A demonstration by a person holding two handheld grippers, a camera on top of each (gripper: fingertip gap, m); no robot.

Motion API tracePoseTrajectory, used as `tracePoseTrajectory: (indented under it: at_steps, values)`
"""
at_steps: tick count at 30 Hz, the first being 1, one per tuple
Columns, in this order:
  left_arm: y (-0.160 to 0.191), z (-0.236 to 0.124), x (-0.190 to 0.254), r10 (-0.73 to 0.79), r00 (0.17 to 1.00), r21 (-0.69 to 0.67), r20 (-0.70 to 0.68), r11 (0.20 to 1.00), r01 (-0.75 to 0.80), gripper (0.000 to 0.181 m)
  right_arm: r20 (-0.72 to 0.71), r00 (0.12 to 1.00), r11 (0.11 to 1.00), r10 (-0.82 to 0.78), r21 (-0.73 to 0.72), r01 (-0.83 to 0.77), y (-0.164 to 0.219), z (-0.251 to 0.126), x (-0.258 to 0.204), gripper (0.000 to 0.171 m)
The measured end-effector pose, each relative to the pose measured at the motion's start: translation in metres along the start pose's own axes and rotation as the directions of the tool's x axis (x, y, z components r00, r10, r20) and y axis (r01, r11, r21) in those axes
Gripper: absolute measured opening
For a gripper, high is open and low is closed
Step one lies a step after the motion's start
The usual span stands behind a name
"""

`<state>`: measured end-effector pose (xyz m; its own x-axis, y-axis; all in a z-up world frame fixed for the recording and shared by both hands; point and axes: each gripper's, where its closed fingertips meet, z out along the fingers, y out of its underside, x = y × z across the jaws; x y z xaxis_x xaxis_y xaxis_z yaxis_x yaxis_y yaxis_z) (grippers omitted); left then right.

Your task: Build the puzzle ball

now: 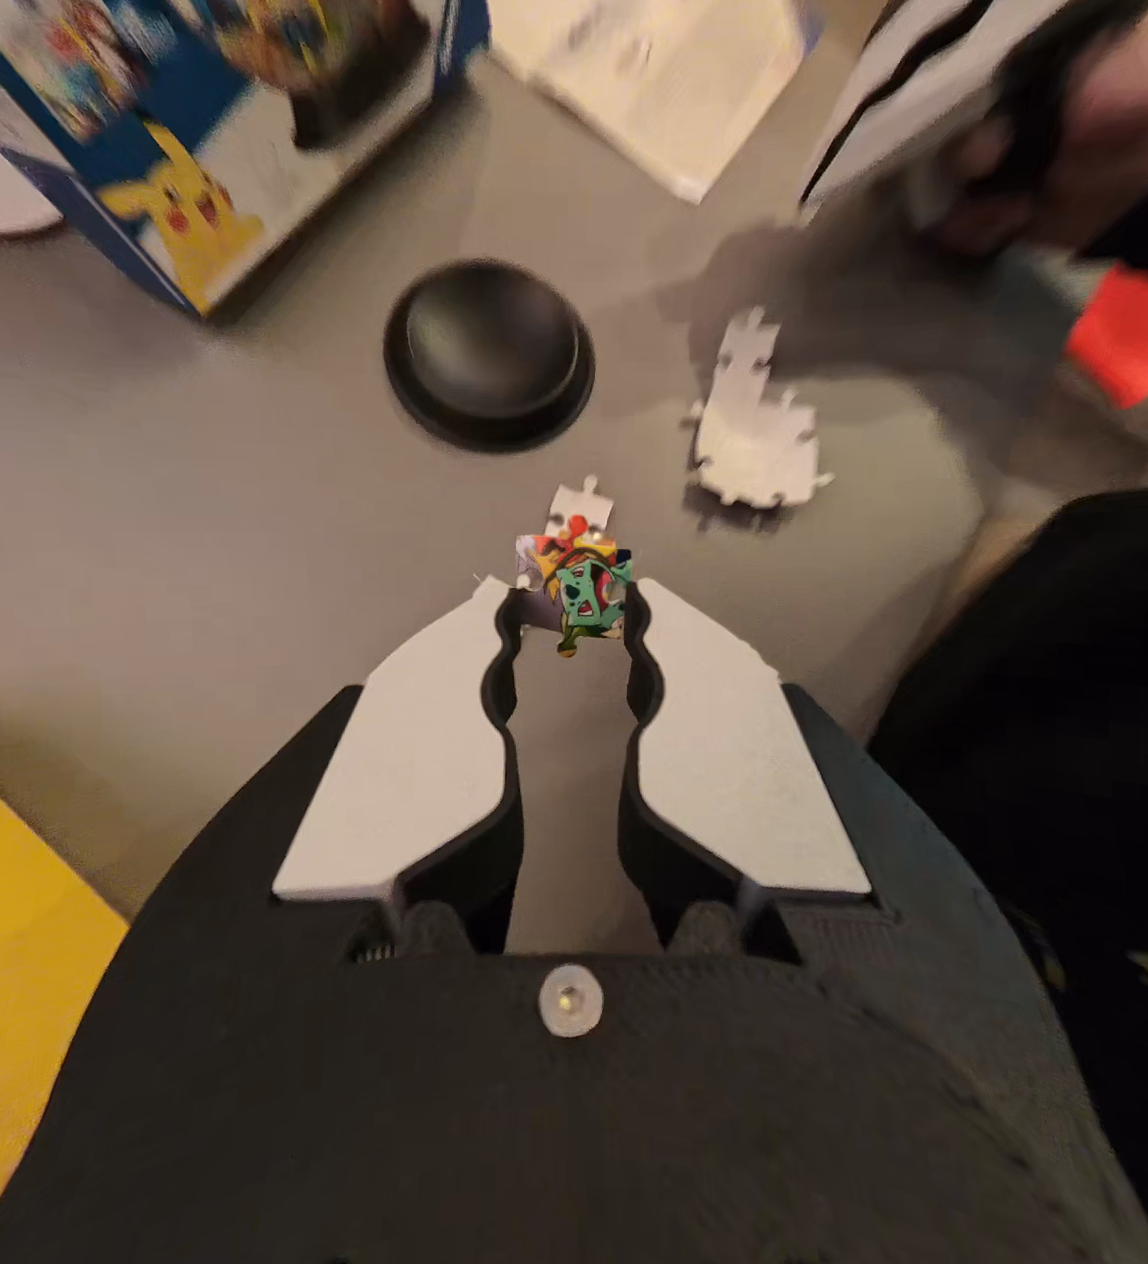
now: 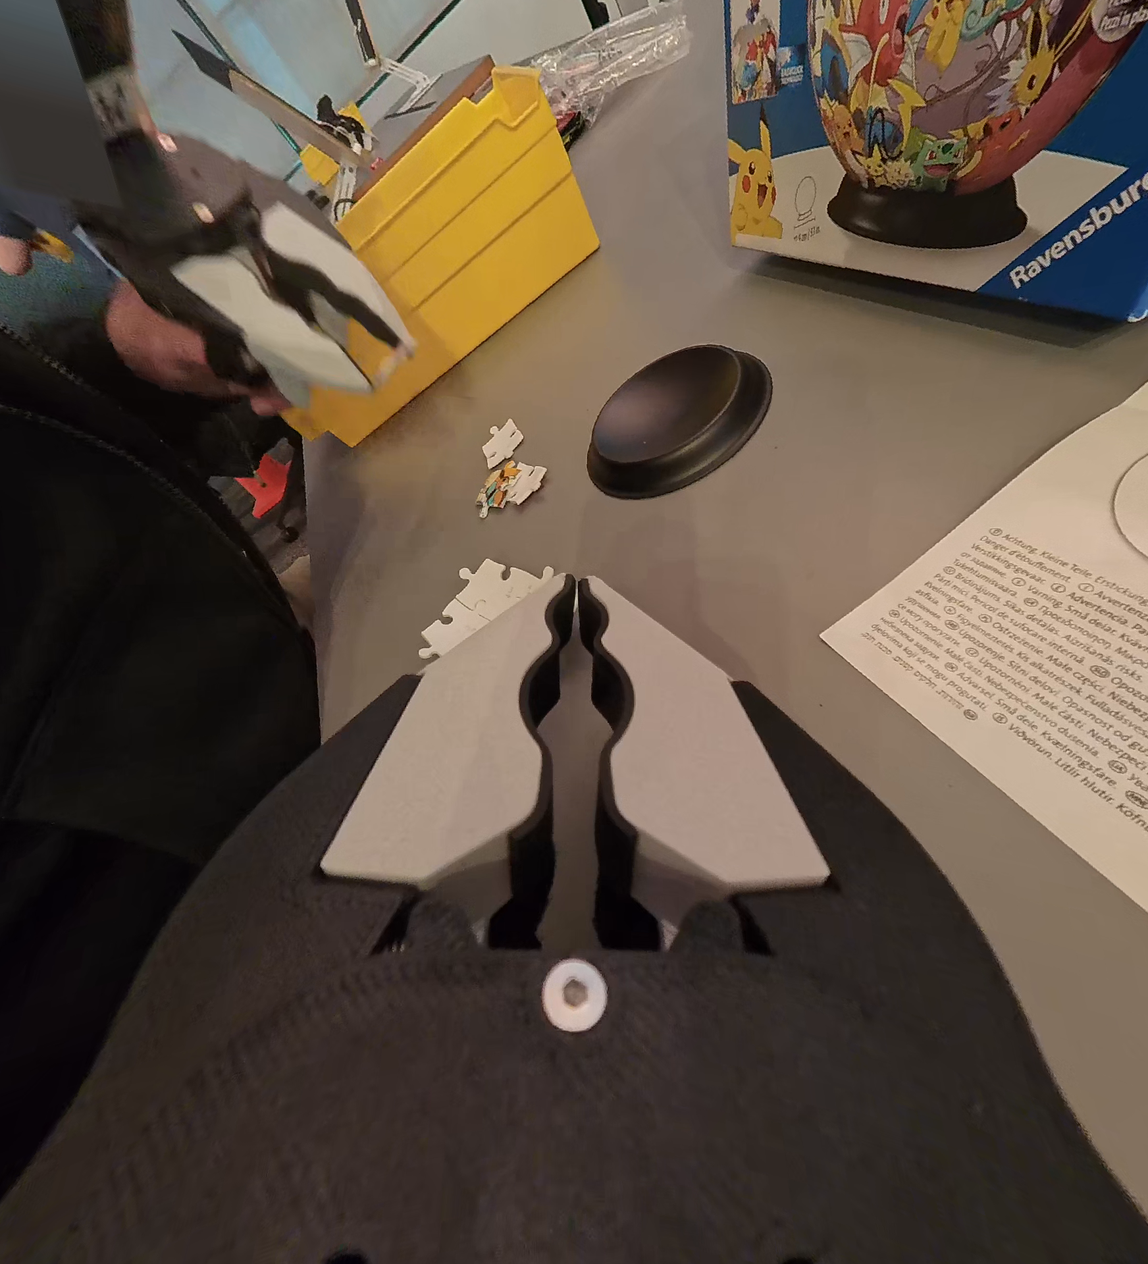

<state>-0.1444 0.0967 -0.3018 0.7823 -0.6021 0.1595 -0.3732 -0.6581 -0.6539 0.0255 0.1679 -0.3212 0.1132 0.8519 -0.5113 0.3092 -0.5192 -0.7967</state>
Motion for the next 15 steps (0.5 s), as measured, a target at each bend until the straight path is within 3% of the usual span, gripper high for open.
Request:
tracePoseTrajectory:
  at_steps: [3,7,15]
  values:
    - [0.031,0.035,0.004,0.020,0.999,-0.110,0.038,0.994,-0.016,0.029,0.002,1.000,1.000,-0.004,0.006,0.004,-0.001,-0.001,-0.001,0.000]
    - [0.051,0.048,-0.003,0.049,0.992,-0.182,0.115,0.983,-0.027,0.029,0.004,1.000,1.000,-0.006,0.008,0.006,-0.001,-0.001,-0.001,0.000]
    - [0.046,0.043,-0.004,0.081,0.987,-0.155,0.141,0.986,-0.059,0.038,0.002,1.000,1.000,-0.004,0.003,0.004,0.000,0.000,-0.001,0.000]
